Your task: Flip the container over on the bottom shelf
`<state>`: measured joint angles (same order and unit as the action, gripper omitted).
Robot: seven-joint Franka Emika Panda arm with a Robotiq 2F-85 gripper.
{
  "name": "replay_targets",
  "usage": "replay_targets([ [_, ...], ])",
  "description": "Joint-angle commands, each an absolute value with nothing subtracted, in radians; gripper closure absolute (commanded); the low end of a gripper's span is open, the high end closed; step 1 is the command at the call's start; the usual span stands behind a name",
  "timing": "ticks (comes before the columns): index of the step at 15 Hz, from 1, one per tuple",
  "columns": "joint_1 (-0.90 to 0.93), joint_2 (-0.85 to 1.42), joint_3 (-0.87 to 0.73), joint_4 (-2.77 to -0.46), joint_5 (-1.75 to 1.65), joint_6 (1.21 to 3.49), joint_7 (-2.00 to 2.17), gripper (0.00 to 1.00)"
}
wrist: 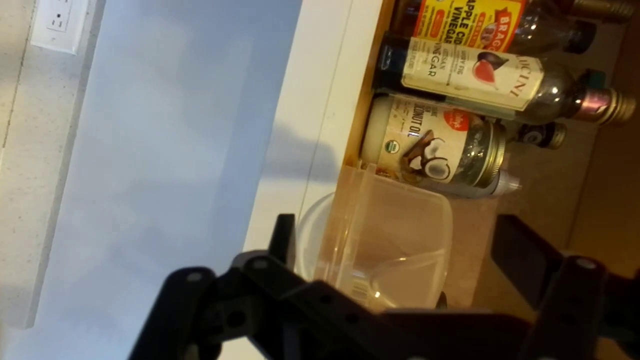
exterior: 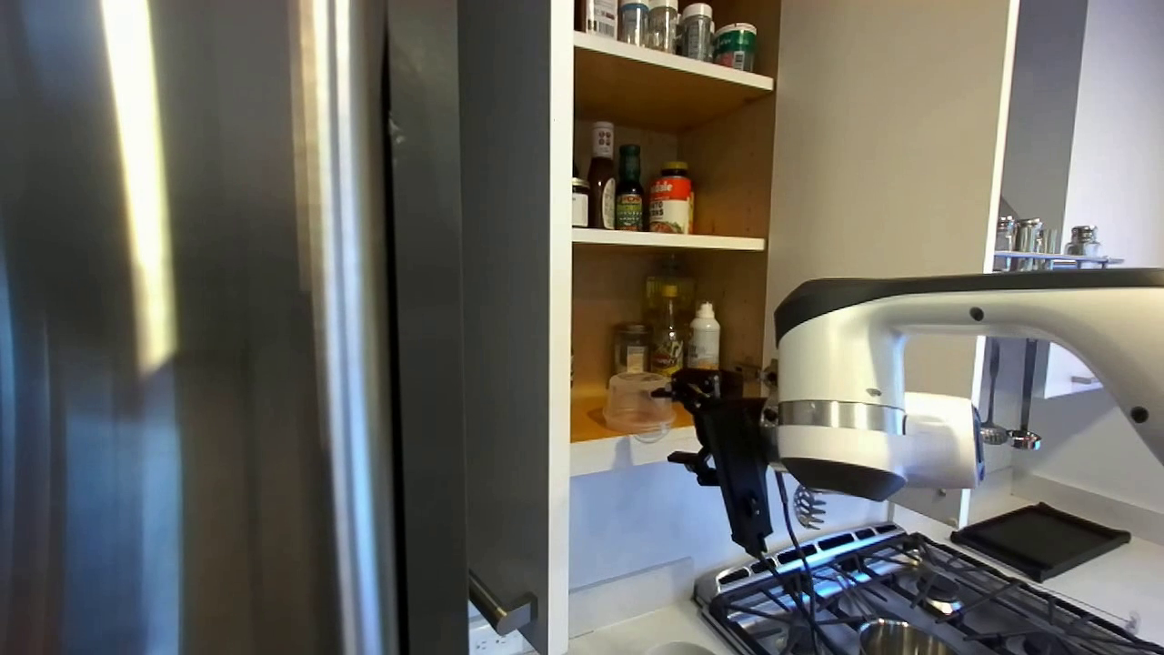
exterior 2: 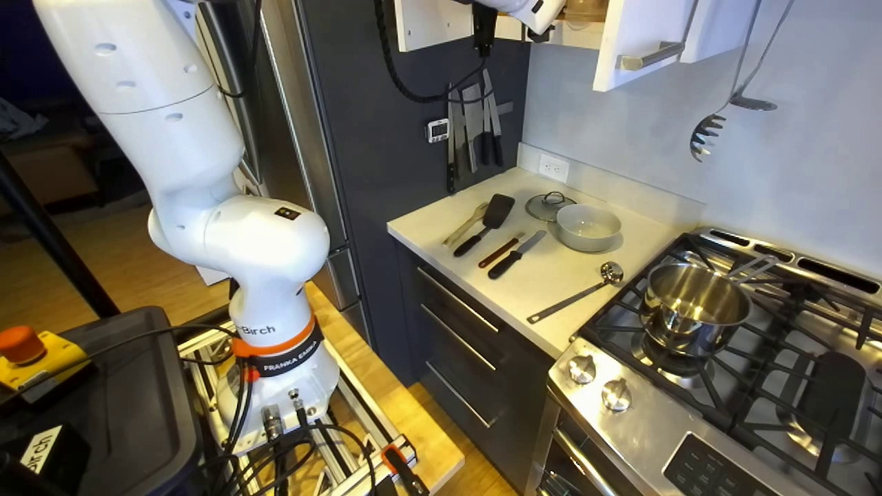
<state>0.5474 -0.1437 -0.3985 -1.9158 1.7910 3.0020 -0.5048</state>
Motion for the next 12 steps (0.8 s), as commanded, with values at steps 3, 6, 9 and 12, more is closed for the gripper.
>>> replay_targets([
  [3,0.507,-0.051,-0.439,-1.818,2.134,2.871,-0.797,0.0],
  [6,0.493,-0.019,-0.45,-1.819,2.238,2.81,-0.904,0.0],
  [9,0.484,0.009,-0.457,-1.813,2.327,2.76,-0.994,0.0],
  [12,0.479,0.017,-0.461,-1.813,2.388,2.722,-1.067,0.0],
])
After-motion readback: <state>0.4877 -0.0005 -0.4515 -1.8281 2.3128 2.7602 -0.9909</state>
